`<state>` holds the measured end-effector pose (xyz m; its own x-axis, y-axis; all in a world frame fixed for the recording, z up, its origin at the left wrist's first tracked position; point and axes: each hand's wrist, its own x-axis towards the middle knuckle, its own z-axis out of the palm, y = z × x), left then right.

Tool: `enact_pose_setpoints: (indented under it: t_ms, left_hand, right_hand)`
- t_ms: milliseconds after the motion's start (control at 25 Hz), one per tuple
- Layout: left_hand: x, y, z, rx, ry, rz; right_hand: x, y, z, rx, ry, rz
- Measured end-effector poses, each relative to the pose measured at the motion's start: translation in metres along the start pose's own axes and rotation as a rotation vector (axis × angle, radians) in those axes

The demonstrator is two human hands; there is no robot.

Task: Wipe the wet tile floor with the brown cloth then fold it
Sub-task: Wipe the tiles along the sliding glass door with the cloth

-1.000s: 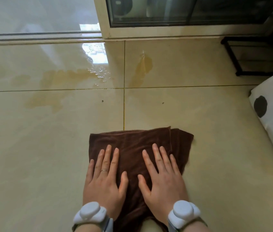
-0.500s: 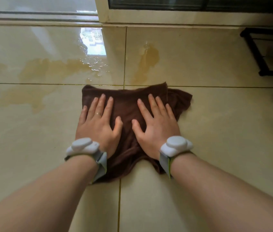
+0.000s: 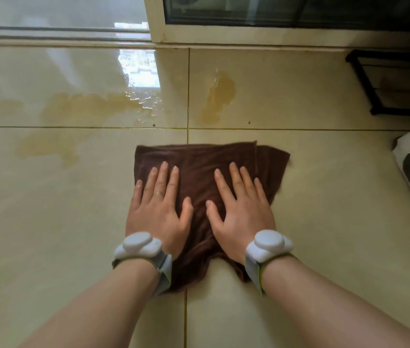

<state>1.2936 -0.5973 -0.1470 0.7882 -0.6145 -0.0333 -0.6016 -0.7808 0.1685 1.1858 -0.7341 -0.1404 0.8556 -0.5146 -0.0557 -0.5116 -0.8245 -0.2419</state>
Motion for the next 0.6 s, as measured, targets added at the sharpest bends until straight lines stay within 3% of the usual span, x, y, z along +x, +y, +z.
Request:
enact_pose_setpoints:
  t_ms: [280, 600]
  left_hand:
    - [-0.075, 0.001, 0.006, 0.000, 0.017, 0.034]
    - [0.013, 0.010, 0.007, 0.017, 0.029, -0.005]
  right_hand:
    - [-0.079, -0.002, 0.013, -0.035, 0.026, 0.018]
    - [0.010, 0.012, 0.003, -0.008, 0.041, 0.015]
